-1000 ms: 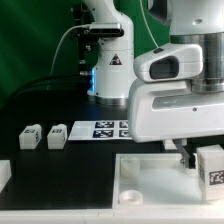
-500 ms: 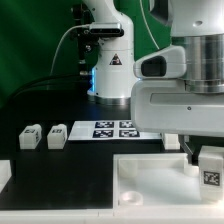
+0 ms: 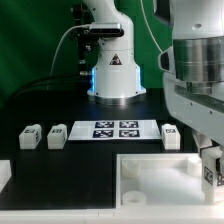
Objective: Assemble one leg
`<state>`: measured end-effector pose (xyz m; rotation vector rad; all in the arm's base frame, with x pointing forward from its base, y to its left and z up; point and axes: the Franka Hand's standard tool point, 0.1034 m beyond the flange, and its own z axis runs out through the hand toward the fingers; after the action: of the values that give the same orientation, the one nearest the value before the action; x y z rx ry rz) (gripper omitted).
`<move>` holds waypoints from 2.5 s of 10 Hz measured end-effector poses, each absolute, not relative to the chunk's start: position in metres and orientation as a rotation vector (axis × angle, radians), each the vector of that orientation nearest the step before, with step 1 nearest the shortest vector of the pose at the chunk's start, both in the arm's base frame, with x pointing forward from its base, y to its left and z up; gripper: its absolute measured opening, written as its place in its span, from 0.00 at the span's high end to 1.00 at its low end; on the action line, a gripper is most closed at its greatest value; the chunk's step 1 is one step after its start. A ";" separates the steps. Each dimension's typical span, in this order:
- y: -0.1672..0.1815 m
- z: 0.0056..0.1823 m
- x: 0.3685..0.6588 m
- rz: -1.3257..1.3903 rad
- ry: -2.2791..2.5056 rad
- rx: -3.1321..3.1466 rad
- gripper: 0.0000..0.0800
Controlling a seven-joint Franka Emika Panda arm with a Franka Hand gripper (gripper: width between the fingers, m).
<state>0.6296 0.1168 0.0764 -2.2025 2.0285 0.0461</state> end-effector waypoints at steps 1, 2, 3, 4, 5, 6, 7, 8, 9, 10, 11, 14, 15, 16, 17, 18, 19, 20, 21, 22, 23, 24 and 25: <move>0.121 0.076 0.629 0.052 2.225 -1.960 0.63; 0.122 0.076 0.629 0.050 2.296 -1.867 0.63; 0.122 0.076 0.629 0.048 2.276 -1.892 0.56; 0.122 0.076 0.629 0.041 2.217 -1.961 0.39; 0.122 0.076 0.629 0.038 2.189 -1.990 0.39; 0.122 0.076 0.628 0.010 1.993 -2.195 0.23; 0.123 0.078 0.628 -0.019 1.710 -2.451 0.20; 0.127 0.079 0.627 -0.035 1.481 -2.625 0.20; 0.126 0.078 0.628 -0.047 1.339 -2.702 0.19; 0.125 0.078 0.628 -0.056 1.212 -2.763 0.19; 0.125 0.078 0.628 -0.063 1.116 -2.805 0.19; 0.124 0.079 0.638 -0.111 0.450 -3.028 0.19; 0.123 0.078 0.637 -0.113 0.416 -3.035 0.34; 0.123 0.078 0.636 -0.108 0.460 -3.025 0.34; 0.123 0.077 0.636 -0.106 0.488 -3.019 0.52; 0.120 0.077 0.636 -0.101 0.588 -3.002 0.62; 0.119 0.076 0.636 -0.092 0.794 -2.952 0.62; 0.117 0.076 0.636 -0.084 0.941 -2.905 0.62; 0.114 0.076 0.636 -0.056 1.164 -2.809 0.62; 0.114 0.077 0.633 0.022 1.595 -2.589 0.62; 0.116 0.077 0.633 0.074 1.841 -2.418 0.63; 0.120 0.076 0.632 0.134 2.131 -2.134 0.63; 0.120 0.075 0.633 0.164 2.276 -1.953 0.63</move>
Offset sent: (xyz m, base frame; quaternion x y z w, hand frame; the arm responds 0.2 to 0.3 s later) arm 0.0000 0.0000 0.0000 0.0000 0.0000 -0.0899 0.9960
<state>0.6333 0.1200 0.0754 -1.9529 2.2764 0.1641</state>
